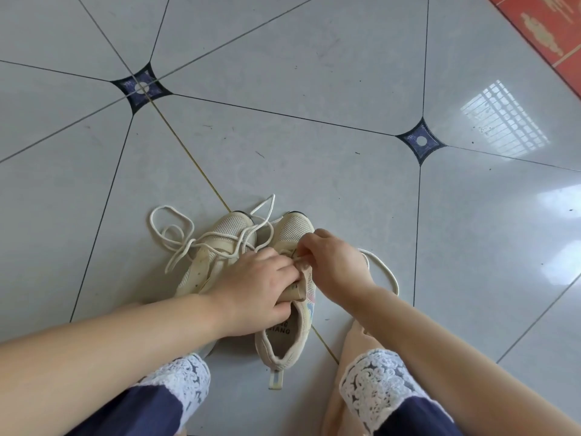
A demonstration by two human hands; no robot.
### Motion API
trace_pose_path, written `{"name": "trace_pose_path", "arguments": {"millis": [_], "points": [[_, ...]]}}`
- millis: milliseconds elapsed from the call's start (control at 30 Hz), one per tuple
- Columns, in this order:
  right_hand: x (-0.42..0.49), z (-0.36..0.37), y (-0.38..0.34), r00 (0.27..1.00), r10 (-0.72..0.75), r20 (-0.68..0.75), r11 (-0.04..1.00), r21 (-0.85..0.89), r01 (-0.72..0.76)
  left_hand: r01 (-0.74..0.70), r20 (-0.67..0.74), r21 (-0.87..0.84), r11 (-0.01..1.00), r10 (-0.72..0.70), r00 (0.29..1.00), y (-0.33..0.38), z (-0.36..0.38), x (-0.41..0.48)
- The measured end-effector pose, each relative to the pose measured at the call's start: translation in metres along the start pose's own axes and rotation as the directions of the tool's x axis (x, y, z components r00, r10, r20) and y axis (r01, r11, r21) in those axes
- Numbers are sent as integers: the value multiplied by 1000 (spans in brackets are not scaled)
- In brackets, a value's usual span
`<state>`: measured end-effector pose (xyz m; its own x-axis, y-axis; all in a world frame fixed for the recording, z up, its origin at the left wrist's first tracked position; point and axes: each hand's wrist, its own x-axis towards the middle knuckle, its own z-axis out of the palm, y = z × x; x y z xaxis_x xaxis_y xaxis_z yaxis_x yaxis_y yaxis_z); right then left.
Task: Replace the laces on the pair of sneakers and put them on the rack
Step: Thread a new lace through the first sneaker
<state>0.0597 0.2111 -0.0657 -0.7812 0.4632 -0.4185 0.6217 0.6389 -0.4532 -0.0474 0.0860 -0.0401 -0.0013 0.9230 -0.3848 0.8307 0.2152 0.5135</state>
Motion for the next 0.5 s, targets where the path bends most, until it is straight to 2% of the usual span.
{"name": "trace_pose_path", "arguments": {"millis": [167, 300, 400, 500], "points": [[-7, 4, 7, 997, 24, -69, 984, 178, -11, 5, 33, 23, 1000, -5, 999, -3, 3, 0], [-9, 2, 15, 981, 127, -148, 943, 324, -73, -11, 37, 46, 999, 9, 999, -2, 1, 5], [-9, 2, 18, 978, 158, -134, 920, 380, -97, -25, 16, 70, 997, 24, 1000, -4, 0, 8], [-7, 0, 20, 981, 148, -126, 938, 332, -99, -37, -49, 39, 999, 39, 998, -3, 0, 8]]}}
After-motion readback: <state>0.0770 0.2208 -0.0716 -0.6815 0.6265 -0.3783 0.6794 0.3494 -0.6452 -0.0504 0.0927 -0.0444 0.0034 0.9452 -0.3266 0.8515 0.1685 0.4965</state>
